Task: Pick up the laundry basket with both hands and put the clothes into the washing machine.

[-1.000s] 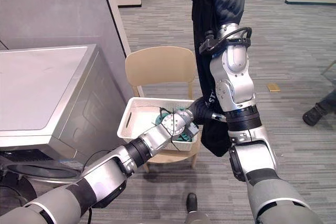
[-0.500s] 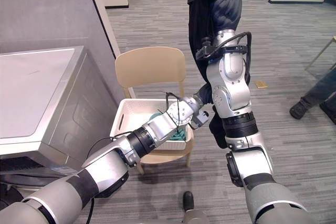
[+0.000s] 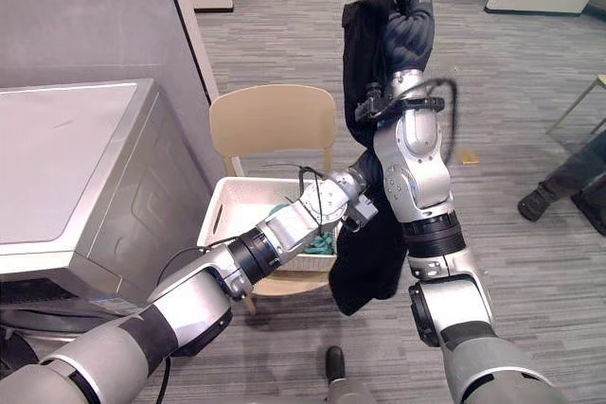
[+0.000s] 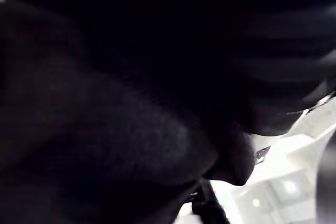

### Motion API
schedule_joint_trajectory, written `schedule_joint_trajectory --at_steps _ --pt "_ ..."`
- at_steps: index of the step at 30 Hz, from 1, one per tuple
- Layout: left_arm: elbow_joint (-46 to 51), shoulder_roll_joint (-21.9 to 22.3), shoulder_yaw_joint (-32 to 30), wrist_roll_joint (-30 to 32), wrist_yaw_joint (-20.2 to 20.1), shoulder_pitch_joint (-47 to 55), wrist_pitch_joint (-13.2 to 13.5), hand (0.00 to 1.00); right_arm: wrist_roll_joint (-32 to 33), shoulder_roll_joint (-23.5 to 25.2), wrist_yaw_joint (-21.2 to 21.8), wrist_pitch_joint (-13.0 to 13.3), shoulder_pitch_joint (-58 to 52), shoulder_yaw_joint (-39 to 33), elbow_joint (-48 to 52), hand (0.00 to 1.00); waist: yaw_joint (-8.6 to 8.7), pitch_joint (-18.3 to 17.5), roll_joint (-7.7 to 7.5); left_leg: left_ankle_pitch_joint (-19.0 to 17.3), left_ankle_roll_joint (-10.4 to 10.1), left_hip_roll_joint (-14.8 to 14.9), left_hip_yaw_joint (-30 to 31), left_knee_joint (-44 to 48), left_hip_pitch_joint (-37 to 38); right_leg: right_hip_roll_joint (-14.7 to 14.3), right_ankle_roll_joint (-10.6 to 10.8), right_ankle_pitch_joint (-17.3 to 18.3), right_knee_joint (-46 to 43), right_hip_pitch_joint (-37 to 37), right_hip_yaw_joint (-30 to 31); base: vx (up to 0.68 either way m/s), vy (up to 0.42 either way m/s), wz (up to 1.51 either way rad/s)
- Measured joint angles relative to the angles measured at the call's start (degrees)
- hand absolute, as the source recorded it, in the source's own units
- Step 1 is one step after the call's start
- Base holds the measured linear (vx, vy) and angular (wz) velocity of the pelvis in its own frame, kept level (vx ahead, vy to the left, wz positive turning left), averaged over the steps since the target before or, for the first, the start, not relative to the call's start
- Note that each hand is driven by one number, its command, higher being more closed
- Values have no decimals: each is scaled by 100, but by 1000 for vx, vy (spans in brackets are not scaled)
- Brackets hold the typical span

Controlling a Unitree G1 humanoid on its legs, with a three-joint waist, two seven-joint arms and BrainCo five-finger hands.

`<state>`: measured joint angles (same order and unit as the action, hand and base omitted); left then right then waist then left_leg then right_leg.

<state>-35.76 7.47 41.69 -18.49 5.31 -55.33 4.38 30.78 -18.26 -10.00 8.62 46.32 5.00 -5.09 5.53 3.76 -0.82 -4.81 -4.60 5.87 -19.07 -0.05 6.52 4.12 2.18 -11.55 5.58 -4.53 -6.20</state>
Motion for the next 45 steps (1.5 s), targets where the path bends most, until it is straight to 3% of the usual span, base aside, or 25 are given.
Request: schedule_joint_trajectory --at_steps 7,14,20,28,31,34,37,41,45 --pt "84 -16 -211 3 -2 6 -3 100 7 116 20 24 -762 -391 923 0 -20 -1 -33 0 1 -2 71 0 -2 13 14 11 1 38 -67 -7 2 6" --pt "379 -267 -1088 37 43 295 7 100 1 393 -136 218 -2470 -1817 1695 0 -16 -4 -42 1 2 10 132 18 5 -2 27 22 0 91 -148 -12 -4 5" --pt "915 -812 -1750 495 72 1356 -15 100 -46 918 -237 272 -4218 -2808 2492 0 -2 -17 -21 -24 27 25 118 78 -20 6 101 82 0 140 -171 -20 1 1" --pt "2827 -1594 -3642 692 -177 3883 -23 100 -442 1960 -214 281 -6207 -4115 2335 0 1 -187 158 -67 -4 68 157 106 -63 7 73 128 0 143 -277 2 -3 3" --pt "3629 -1563 -4209 692 -216 4765 -14 100 -442 2313 -159 203 -6614 -4110 2130 0 -3 -222 175 -80 -22 90 185 108 -47 -4 55 131 -1 186 -305 22 1 7" --pt "4651 -1464 -4478 688 -297 5861 10 100 -445 2440 85 99 -7026 -3824 1872 0 -116 -306 222 -130 -16 93 189 118 17 0 60 158 -1 261 -322 17 19 6" --pt "5636 -1045 -4639 662 -425 6848 180 100 -470 2622 387 83 -7476 -3245 1756 0 -207 -425 259 -216 -7 106 296 222 40 25 93 245 -3 410 -463 19 19 18" --pt "6141 -685 -4749 540 -447 7356 358 100 -604 2633 684 -60 -7605 -2525 1438 0 -368 -467 299 -285 10 113 422 277 107 62 144 373 -78 564 -616 -10 14 22" --pt "6541 -411 -5252 503 -376 7761 431 100 -621 2620 926 -166 -7612 -2045 1296 0 -469 -491 330 -292 20 110 655 306 109 115 157 526 -260 630 -822 -11 3 30"
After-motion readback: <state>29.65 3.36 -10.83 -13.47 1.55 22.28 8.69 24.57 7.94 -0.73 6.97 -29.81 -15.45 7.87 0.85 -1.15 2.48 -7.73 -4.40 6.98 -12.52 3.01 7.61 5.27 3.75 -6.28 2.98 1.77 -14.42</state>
